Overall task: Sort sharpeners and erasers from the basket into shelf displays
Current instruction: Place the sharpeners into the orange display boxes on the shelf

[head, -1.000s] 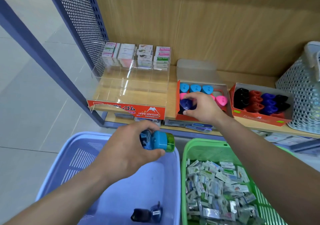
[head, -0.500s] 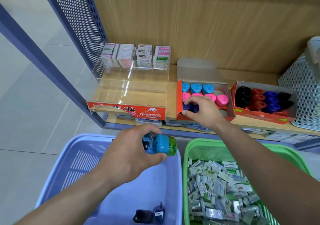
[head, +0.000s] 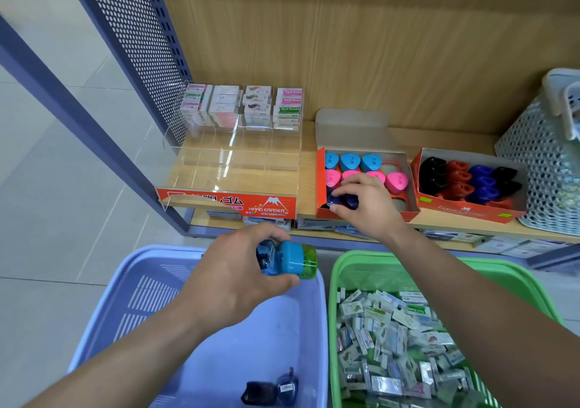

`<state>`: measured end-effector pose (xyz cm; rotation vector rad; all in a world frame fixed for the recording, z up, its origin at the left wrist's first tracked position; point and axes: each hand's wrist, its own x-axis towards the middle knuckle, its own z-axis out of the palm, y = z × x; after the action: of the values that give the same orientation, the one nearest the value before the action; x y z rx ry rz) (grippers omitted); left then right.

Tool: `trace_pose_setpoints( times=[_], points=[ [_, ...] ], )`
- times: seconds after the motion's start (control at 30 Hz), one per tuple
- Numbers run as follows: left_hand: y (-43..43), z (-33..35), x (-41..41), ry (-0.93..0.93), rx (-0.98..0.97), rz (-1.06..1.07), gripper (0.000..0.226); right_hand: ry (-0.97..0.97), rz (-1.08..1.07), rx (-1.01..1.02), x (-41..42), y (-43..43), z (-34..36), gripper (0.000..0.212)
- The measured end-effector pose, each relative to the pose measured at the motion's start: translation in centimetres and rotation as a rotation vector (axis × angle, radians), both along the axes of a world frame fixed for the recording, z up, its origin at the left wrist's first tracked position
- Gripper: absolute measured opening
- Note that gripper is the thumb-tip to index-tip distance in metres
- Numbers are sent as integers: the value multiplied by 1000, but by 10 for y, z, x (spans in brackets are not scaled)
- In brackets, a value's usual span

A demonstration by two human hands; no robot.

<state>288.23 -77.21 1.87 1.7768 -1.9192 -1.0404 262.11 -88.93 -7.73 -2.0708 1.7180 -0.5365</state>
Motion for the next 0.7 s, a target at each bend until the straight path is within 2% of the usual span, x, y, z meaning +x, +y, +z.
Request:
trace_pose_setpoints(
  times=[0.07, 0.13, 0.23, 0.3, 0.53, 0.7],
  points=[
    [-3, 3, -3, 40, -1, 3, 43, -51, 16, -16, 4, 11, 19, 22],
    [-6, 6, -7, 95, -8, 21, 42, -208, 76, 79, 12, 27, 47, 13],
    [-10, 12, -18, 164, -42, 47, 44, -441, 212, 317, 22, 58, 90, 22],
    [-10, 17, -29, 199, -72, 47, 44, -521, 267, 416, 21, 79, 110, 26],
    [8, 48, -75, 328, -205, -43, 54, -595, 209, 403, -27, 111, 143, 45],
    [18, 48, -90, 340, -190, -54, 49, -753, 216, 396, -46, 131, 142, 39]
  ],
)
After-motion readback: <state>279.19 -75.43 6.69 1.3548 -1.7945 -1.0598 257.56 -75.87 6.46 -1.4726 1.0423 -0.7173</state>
